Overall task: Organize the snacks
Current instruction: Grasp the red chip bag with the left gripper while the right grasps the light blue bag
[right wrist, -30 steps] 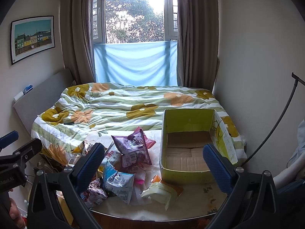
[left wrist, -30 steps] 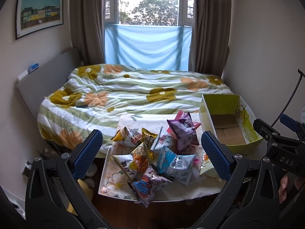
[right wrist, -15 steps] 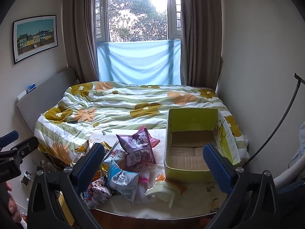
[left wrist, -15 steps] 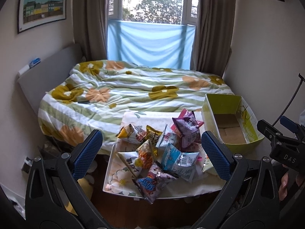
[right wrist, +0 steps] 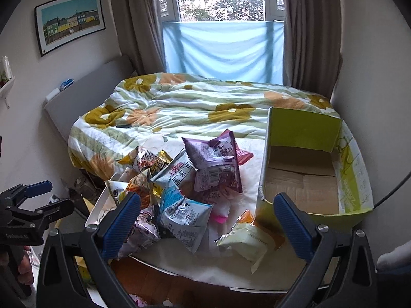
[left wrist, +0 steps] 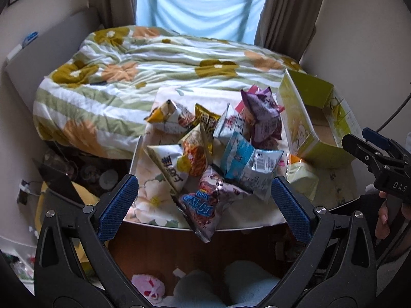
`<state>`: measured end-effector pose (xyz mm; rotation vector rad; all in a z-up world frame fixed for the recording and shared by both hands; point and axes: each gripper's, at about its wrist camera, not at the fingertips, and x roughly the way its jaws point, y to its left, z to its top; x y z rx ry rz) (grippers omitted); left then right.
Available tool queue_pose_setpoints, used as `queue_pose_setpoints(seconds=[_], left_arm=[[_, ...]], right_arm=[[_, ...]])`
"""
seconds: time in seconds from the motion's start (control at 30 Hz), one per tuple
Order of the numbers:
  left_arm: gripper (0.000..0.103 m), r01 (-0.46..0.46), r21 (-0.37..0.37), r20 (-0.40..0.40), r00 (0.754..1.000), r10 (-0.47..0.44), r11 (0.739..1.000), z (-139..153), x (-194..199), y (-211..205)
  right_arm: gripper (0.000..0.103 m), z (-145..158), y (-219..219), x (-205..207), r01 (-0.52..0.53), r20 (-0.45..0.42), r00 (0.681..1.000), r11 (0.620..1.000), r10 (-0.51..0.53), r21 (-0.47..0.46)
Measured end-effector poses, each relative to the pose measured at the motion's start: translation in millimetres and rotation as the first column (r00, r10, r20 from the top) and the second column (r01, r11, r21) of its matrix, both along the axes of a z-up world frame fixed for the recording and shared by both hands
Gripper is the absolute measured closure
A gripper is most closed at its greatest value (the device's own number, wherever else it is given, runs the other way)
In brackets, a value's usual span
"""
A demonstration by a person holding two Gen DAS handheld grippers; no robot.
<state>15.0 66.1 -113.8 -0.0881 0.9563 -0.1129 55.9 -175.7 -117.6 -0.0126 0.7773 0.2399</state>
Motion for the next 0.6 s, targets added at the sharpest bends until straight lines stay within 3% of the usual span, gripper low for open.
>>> queue_pose_setpoints(seconds=[0.3,0.6], left_arm=[[0.001,-0.131,-0.057,-0.164,0.979,0.120,0.990,-81.5,18.2,-10.6],[0.001,-0.313,-0.149,-0.262,0.927,0.268,0.938,-127.2,39.0,-10.2]], right_arm=[[0.000,-65.5,6.5,47.5,-0.226,-0.134,0.964,0.974,0.228,0.035],[0.000,-119.3,20.7,70.9,-0.376,-0.224,0.896,0.924,0.383,0.074]])
